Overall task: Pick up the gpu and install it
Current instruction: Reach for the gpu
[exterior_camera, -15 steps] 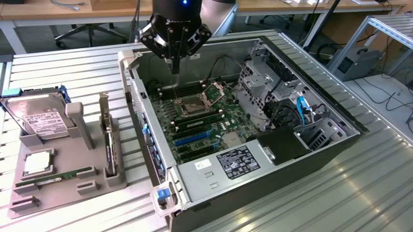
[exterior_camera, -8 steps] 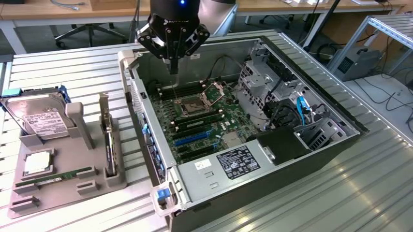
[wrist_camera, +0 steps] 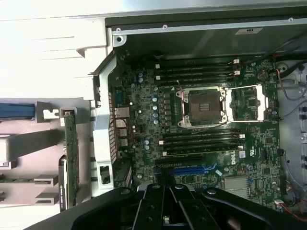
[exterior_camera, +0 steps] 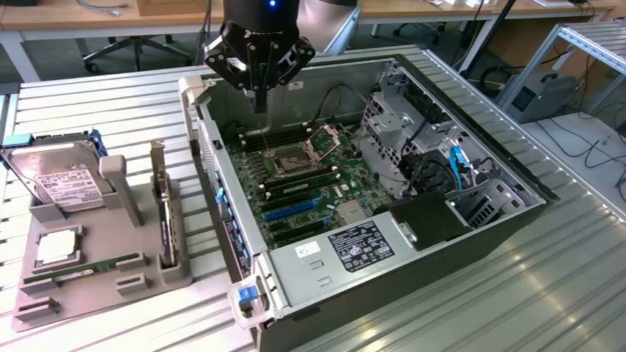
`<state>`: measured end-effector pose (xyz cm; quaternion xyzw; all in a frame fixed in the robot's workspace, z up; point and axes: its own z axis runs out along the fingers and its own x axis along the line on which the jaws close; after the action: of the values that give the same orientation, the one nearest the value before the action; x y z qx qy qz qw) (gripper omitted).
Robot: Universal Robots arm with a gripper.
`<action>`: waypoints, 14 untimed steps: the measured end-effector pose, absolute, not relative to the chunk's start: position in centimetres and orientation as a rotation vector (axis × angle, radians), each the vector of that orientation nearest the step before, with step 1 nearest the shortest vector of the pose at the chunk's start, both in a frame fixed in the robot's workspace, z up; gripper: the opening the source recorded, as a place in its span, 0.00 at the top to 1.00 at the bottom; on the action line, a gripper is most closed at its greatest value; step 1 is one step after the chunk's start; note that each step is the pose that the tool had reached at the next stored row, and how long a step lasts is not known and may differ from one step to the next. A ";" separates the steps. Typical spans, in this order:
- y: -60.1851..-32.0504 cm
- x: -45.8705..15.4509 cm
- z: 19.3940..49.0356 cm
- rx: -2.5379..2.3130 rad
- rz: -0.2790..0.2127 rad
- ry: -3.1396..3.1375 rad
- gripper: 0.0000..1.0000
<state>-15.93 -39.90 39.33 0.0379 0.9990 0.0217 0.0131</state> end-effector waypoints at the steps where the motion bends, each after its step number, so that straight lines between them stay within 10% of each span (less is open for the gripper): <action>1: -39.9 -16.0 39.3 0.118 0.068 3.112 0.89; 14: -39.9 -16.7 39.3 0.118 0.068 3.112 0.89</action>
<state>-16.74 -39.89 39.33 0.0379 0.9990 0.0217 0.0131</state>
